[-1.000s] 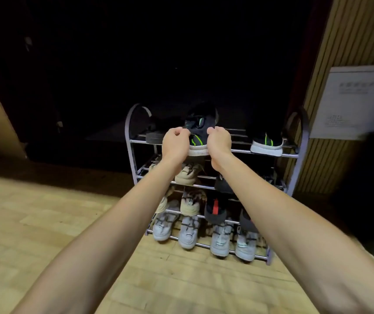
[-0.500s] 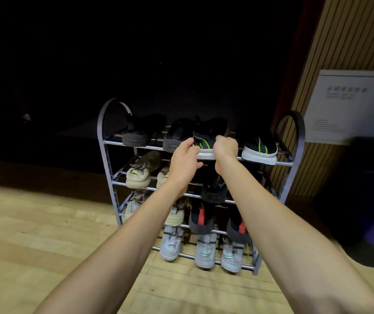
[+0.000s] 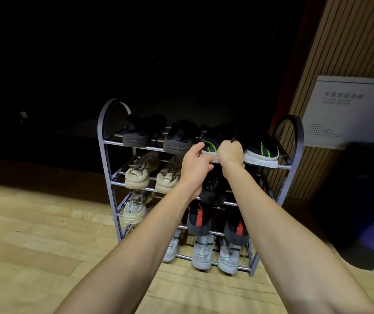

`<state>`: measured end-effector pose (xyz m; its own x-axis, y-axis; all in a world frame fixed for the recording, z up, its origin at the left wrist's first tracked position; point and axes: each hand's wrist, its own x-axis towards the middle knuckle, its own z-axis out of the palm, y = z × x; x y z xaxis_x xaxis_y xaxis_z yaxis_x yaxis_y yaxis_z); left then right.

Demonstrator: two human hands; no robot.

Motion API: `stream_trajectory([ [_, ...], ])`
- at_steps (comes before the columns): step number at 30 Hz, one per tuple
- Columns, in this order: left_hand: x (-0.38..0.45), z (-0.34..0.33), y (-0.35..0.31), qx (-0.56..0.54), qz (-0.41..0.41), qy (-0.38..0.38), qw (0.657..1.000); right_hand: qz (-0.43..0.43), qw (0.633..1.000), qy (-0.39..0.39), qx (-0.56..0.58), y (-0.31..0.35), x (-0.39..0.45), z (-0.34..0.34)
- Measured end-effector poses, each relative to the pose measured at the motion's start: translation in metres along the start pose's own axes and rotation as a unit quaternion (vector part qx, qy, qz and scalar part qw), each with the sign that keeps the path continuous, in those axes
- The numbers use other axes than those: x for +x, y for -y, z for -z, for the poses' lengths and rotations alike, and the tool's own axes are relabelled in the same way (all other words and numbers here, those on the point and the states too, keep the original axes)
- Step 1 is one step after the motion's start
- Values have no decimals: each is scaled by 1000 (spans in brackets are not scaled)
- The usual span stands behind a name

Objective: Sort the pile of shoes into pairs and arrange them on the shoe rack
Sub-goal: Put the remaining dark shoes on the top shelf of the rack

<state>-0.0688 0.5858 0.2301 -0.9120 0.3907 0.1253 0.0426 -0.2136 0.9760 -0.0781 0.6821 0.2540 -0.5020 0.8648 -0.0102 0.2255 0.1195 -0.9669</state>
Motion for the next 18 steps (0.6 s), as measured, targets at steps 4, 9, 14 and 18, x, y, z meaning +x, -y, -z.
stream_trajectory([
  [4, -1, -6, -3, -16, 9, -4, 1000, 25, 999, 14, -24, -3, 2, 2],
  [9, -4, -3, -6, -26, 26, 20, 999, 85, 992, 18, -94, -9, -6, 4],
  [14, -14, 0, -14, -31, 47, 20, 998, 133, 982, 44, -125, -14, -19, 10],
  [18, -25, -2, -19, -41, 41, -7, 998, 169, 971, 67, -152, -17, -32, 18],
])
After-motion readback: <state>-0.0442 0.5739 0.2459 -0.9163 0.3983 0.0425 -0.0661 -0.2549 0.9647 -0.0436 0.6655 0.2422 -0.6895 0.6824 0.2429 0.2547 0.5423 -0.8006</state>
